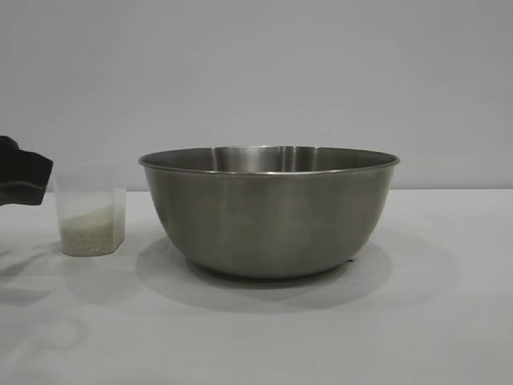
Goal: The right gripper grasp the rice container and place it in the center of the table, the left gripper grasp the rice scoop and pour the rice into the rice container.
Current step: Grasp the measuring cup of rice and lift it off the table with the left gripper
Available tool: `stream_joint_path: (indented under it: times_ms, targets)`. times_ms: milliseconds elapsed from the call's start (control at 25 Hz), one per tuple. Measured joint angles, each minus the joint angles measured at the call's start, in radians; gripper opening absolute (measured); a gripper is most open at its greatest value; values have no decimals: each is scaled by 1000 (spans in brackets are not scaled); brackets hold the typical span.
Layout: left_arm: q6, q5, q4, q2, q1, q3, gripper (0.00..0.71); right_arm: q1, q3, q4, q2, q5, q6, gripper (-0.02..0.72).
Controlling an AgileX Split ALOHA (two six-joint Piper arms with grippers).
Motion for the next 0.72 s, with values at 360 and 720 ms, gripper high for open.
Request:
stream_joint_path:
  times_ms: [360,720]
  targets:
    - [0,0,-11,23,0,-45,229,0,0,0,0,0,0,531]
    - [0,0,-28,68,0,-102,229,0,0,0,0,0,0,531]
